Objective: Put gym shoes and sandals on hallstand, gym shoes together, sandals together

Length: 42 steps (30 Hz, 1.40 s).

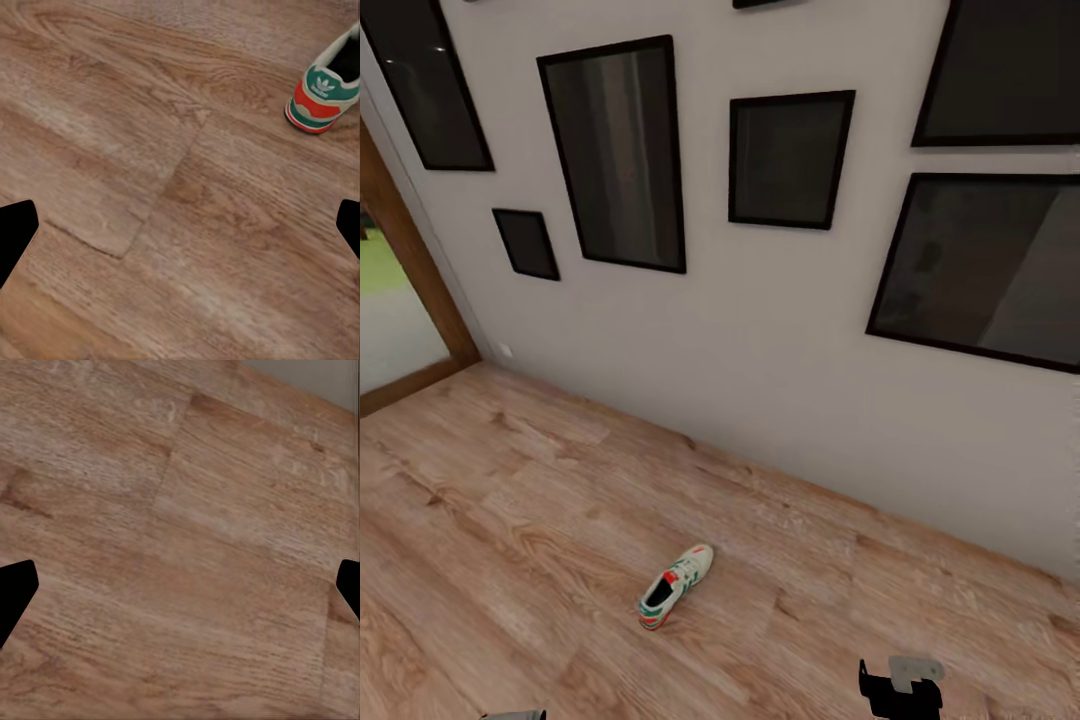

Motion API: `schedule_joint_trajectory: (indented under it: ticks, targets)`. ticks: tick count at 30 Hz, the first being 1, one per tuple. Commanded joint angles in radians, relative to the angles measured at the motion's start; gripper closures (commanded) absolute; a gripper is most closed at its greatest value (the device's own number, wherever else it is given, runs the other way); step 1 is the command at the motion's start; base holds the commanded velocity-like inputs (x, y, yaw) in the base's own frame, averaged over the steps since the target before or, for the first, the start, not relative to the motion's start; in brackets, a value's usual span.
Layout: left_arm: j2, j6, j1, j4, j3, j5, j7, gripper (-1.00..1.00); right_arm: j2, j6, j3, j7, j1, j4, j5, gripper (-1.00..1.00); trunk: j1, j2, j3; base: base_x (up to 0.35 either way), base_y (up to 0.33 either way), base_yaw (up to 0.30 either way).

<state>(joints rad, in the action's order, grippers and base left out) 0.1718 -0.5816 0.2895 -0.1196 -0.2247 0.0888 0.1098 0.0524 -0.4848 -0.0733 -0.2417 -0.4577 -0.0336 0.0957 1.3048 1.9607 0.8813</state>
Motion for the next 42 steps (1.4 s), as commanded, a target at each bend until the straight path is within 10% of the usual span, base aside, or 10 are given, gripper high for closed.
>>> schedule_joint_trajectory:
  ticks: [1,42]
  targets:
    - [0.0,-0.003,0.0,0.0,-0.009,0.009,0.004,-1.0,0.0,-0.003,-0.008,-0.004,-0.001,0.001,0.01,-1.0,0.0,0.0,0.001,0.1,0.244,-0.267]
    - [0.0,-0.003,0.0,0.001,-0.009,0.009,0.004,-1.0,0.003,-0.002,-0.009,-0.005,-0.001,0.0,0.007,-1.0,0.0,0.0,-0.005,0.063,0.139,-0.285]
